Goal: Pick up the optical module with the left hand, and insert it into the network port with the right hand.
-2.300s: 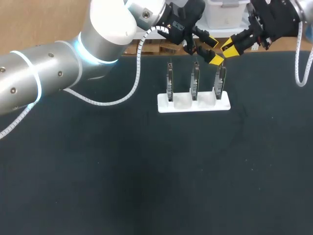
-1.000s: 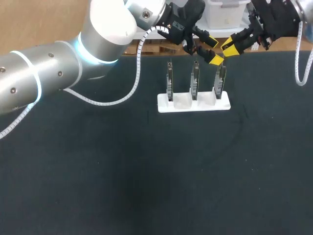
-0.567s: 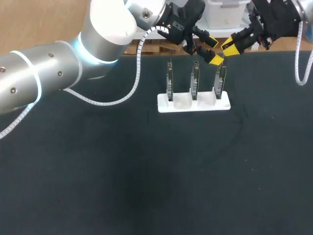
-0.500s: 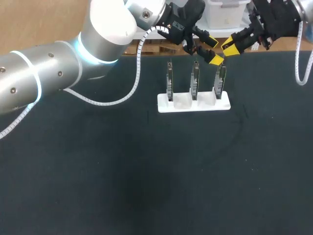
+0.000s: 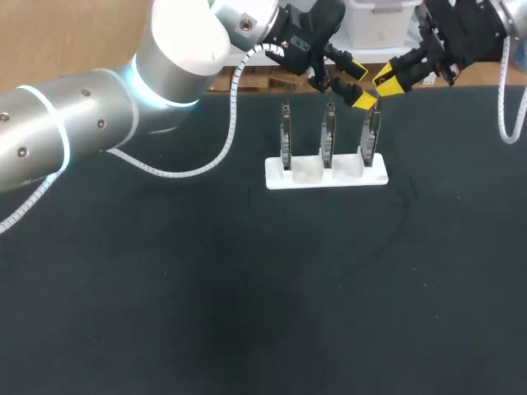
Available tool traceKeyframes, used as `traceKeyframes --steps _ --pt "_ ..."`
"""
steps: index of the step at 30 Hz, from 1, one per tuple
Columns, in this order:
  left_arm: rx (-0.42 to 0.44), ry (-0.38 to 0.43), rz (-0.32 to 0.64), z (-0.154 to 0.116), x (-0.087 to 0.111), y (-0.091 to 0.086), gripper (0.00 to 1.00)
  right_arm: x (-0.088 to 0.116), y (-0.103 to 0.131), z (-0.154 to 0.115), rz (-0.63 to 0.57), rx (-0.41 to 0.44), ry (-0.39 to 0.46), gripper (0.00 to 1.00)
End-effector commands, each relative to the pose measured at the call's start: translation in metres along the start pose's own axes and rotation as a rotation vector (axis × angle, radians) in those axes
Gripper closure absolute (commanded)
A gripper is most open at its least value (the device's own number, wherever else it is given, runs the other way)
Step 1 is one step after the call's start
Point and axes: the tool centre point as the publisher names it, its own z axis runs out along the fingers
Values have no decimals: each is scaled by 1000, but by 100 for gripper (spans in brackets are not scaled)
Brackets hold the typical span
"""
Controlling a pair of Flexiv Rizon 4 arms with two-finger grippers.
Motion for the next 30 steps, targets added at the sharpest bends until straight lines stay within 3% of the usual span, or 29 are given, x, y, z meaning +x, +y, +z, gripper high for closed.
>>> traceKeyframes --steps 1,30 --pt "-1 0 1 0 0 0 0 1 0 2 2 1 1 100" --pt "-1 0 1 0 0 0 0 -1 -2 3 4 7 2 100"
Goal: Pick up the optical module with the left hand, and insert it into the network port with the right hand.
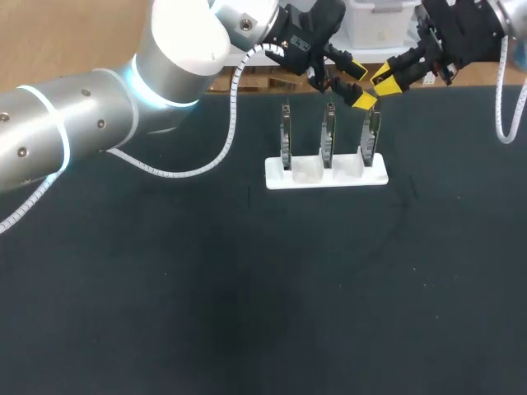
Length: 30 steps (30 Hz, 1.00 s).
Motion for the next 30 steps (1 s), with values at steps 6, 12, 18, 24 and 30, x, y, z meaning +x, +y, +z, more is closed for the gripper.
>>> traceKeyframes --steps 6,12,18,24,30 --pt "-1 0 1 0 0 0 0 0 0 -1 2 7 -3 100" --pt "-1 0 1 0 0 0 0 -1 0 -2 4 10 -6 100" --pt "-1 0 1 0 0 0 0 0 1 -2 5 7 -3 100" --pt "-1 0 1 0 0 0 0 1 1 -1 7 4 0 100" --pt "-1 0 1 0 0 0 0 3 1 -1 11 4 4 100"
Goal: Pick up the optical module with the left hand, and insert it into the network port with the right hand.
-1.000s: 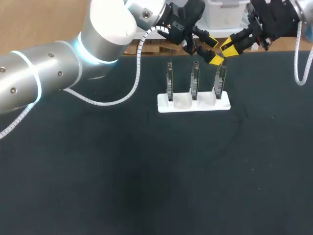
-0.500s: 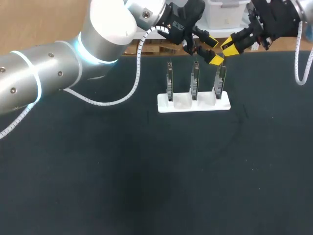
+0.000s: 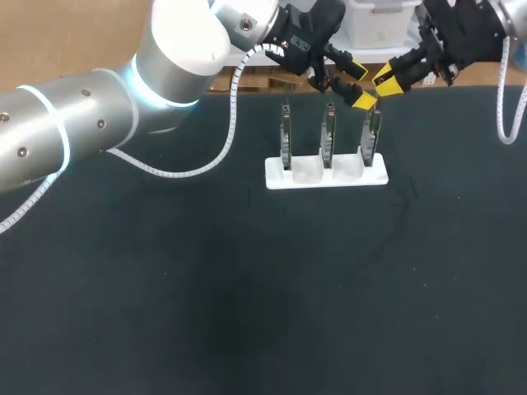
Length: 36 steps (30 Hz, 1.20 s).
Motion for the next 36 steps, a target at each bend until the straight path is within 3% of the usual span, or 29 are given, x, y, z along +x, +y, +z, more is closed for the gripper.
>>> traceKeyframes --steps 1,36 --pt "-1 0 1 0 0 0 0 0 1 0 2 2 1 100" --pt "-1 0 1 0 0 0 0 12 2 9 25 -8 31 100"
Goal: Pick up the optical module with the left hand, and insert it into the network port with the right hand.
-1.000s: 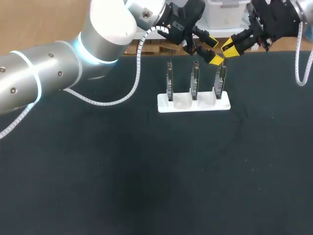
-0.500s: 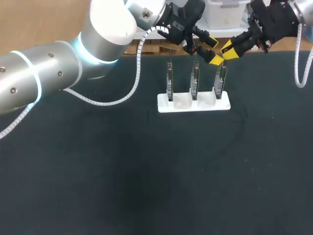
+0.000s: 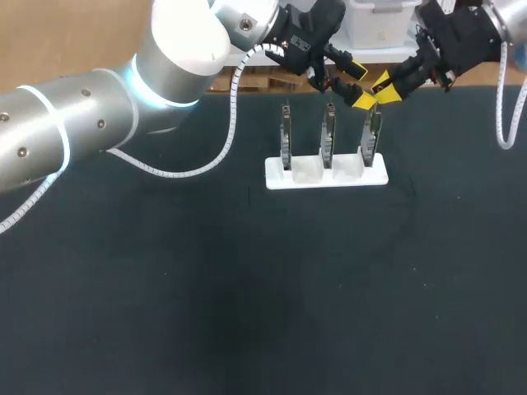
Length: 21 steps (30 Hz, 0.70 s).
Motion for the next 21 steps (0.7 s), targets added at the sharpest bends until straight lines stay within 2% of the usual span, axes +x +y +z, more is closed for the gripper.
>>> traceKeyframes --steps 1,21 --pt "-1 0 1 0 0 0 0 0 1 0 3 1 1 100" --pt "-1 0 1 0 0 0 0 2 1 3 14 -2 6 100"
